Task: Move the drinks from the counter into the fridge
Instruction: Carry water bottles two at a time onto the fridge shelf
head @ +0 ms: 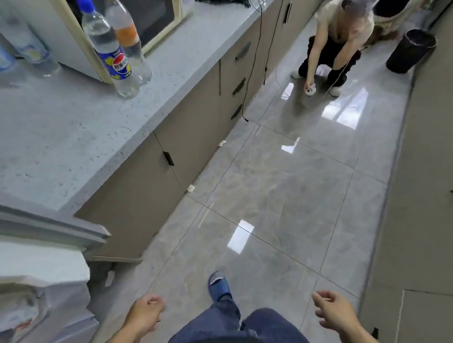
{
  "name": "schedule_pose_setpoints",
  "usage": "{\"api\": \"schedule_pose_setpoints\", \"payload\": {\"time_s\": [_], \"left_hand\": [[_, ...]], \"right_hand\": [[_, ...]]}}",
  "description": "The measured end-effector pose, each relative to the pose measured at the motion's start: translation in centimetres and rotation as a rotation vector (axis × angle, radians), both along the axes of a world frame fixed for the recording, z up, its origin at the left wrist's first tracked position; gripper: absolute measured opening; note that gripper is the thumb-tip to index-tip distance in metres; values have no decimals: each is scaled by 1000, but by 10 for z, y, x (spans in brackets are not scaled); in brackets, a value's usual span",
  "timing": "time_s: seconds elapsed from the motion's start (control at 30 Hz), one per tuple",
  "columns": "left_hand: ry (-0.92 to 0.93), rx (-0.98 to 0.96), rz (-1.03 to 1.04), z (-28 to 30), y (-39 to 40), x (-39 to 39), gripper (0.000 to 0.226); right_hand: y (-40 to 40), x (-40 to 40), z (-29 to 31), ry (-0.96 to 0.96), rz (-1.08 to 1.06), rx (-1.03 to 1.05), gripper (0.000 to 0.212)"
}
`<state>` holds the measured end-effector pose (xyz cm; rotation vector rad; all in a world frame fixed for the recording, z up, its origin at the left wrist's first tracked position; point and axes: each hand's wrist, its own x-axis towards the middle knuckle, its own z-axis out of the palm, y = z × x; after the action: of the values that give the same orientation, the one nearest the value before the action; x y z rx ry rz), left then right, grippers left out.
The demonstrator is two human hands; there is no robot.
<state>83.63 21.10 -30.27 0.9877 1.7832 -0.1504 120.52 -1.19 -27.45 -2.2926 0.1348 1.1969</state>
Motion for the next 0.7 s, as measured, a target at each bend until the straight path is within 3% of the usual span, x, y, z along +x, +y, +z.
{"api": "schedule_pose_setpoints", "payload": {"time_s": [0.3,0.53,0.7], "left_hand": [[-165,54,219,16,69,69,8],[35,48,502,24,64,82,10],[174,122,583,39,61,115,11]], "right_hand": [[116,79,-7,64,219,-54,17],[250,140,-2,-78,528,-3,28],[362,171,3,-2,733,33,14]]}}
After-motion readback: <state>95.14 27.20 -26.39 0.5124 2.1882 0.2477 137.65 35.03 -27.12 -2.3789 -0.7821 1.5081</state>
